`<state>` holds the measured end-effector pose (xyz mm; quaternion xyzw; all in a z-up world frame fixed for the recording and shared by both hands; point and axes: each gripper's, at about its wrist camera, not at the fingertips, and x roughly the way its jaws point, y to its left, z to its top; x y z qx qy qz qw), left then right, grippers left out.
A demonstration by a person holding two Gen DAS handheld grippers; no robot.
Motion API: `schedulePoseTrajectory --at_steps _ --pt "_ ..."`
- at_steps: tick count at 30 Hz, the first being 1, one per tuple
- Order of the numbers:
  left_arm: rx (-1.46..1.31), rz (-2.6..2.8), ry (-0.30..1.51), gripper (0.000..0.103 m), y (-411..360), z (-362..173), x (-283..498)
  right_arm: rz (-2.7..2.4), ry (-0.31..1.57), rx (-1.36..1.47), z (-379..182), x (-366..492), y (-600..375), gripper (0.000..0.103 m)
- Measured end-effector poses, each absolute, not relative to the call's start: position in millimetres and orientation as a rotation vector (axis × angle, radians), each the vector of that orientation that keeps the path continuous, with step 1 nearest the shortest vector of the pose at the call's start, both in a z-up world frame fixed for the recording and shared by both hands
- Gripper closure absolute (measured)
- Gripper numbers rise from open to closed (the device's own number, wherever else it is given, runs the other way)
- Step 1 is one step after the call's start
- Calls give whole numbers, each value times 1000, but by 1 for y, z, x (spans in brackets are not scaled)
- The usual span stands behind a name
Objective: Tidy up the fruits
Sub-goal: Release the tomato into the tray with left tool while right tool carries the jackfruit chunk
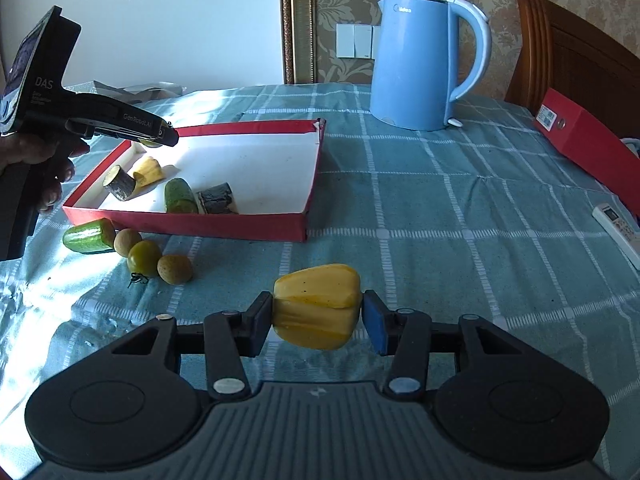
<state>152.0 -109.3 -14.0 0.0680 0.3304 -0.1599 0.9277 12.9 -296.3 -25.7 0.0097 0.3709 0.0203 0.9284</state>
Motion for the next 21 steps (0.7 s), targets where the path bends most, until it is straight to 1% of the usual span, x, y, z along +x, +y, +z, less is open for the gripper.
schedulePoseTrajectory --at_steps 5,10,11,12,13,14,15,16,17,21 --pt "152 -310 750 72 -116 -39 178 16 785 34 -32 11 -311 56" --pt "159 -296 779 71 -119 -50 185 15 802 38 -37 12 -317 56" --pt "156 -291 776 68 -118 -51 185 18 803 37 -37 13 -317 56" --pt "159 -284 767 55 -118 -51 183 23 805 34 -38 14 -318 56" --pt "170 -286 745 48 -118 -49 179 27 806 33 -38 15 -318 56" --pt "186 -277 732 45 -118 -46 176 30 803 33 -38 16 -318 56" --pt "200 -268 719 37 -119 -42 173 34 800 32 -37 17 -317 56" --pt "207 -261 705 26 -119 -38 169 40 796 31 -36 19 -317 56" --pt "212 -256 687 23 -117 -33 165 47 792 28 -35 22 -316 56" --pt "230 -233 655 22 -107 -19 145 83 755 2 -25 32 -309 56"
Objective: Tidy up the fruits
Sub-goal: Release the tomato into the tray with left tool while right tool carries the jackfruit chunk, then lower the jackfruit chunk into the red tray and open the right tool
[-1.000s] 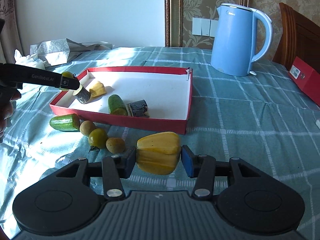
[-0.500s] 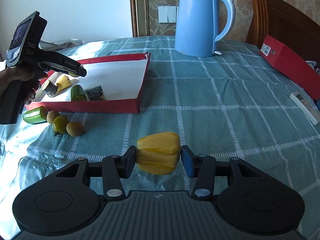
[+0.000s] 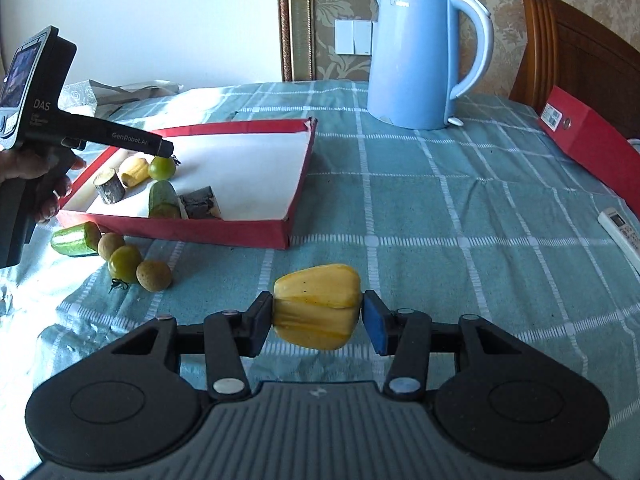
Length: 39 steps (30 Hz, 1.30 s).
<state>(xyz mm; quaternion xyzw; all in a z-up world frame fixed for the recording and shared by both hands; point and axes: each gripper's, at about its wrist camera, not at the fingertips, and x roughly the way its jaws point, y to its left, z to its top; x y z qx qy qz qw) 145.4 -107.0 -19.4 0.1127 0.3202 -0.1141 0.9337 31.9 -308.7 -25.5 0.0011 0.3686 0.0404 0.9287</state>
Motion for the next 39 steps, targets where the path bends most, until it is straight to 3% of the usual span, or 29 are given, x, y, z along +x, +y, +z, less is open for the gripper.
schedulePoseTrajectory --at_steps 10,22,30,34,39 --pt "37 -128 626 17 -27 11 52 233 619 -96 14 105 -268 56" --pt "19 50 698 17 22 -8 -18 300 724 -157 -34 199 -224 56" --pt "80 -18 691 16 9 -9 -23 347 799 -97 -49 207 -222 54" --pt "128 -111 688 16 -4 -10 -13 338 738 -70 -27 189 -235 47" --pt "183 -261 697 15 -15 -15 4 300 682 -1 5 146 -266 47"
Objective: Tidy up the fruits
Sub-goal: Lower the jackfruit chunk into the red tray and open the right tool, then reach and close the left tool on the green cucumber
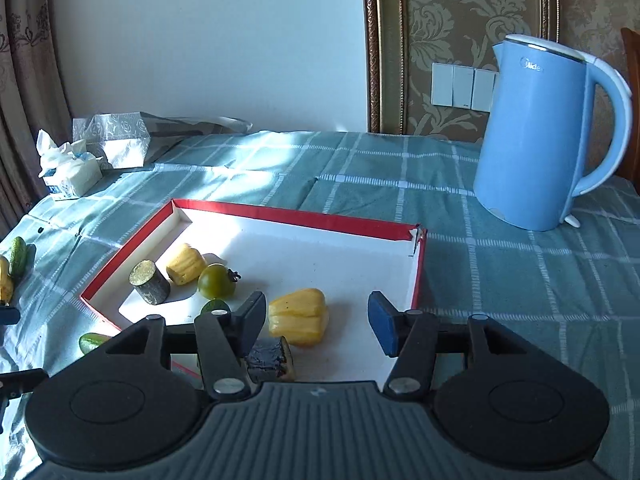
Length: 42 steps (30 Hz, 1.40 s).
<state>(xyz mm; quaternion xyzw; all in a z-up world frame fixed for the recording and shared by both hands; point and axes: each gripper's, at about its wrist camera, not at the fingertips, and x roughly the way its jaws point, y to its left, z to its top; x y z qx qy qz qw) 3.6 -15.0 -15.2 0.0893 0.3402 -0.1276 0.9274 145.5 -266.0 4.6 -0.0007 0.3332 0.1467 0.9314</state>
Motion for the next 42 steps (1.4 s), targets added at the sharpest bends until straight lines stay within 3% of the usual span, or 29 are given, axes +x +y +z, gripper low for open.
schedulePoseTrajectory --at_steps 14,20,42 --pt "190 -450 752 17 -8 -34 51 157 689 -73 -8 26 -282 48" --pt "238 -516 796 32 -10 -43 65 120 704 -67 -14 12 -277 48" --pt "270 -724 849 33 -21 -53 77 32 740 -17 -25 3 -276 47"
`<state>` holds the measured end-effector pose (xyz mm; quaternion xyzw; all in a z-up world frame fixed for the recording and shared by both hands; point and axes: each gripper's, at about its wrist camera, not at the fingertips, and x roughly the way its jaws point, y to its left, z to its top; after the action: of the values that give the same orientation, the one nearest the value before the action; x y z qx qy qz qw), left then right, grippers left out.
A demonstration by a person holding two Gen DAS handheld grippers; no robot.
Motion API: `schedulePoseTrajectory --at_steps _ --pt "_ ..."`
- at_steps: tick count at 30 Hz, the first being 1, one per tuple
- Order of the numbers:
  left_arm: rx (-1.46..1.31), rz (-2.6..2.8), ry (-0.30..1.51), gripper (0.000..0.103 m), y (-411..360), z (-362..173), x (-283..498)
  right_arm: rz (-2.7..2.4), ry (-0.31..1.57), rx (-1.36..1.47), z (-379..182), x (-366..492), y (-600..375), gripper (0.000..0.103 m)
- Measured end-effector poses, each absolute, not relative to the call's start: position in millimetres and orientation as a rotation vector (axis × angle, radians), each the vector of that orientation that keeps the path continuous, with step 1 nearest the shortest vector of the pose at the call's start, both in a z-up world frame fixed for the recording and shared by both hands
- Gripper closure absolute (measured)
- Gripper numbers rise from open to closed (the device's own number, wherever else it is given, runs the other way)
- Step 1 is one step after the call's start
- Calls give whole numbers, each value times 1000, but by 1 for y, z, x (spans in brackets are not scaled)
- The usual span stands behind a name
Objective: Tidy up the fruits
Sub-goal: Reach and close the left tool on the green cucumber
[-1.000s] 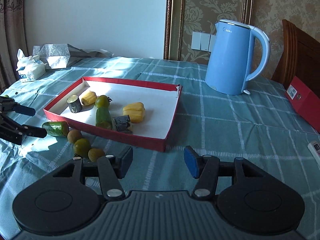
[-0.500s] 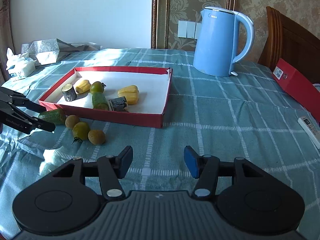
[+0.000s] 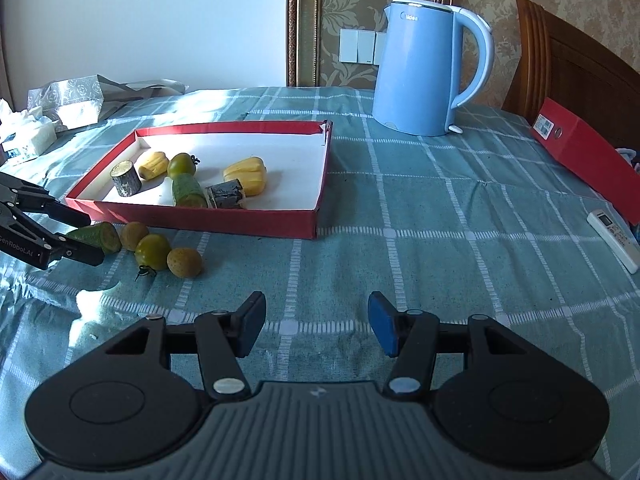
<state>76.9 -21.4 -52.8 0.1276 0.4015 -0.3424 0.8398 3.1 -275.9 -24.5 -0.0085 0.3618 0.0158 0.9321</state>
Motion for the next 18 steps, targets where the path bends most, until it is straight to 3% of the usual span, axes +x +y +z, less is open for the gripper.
schedulePoseTrajectory --at_steps 2,6,15,18 --pt "281 -726 860 33 -23 -57 79 35 743 -20 -25 4 -275 47" --pt "326 -764 855 47 -25 -57 73 35 740 -20 -24 4 -274 47" --pt "385 -791 851 48 -24 -62 65 30 744 -14 -27 6 -276 48" --pt "386 -777 831 62 -24 -62 63 39 737 -19 -26 6 -274 48"
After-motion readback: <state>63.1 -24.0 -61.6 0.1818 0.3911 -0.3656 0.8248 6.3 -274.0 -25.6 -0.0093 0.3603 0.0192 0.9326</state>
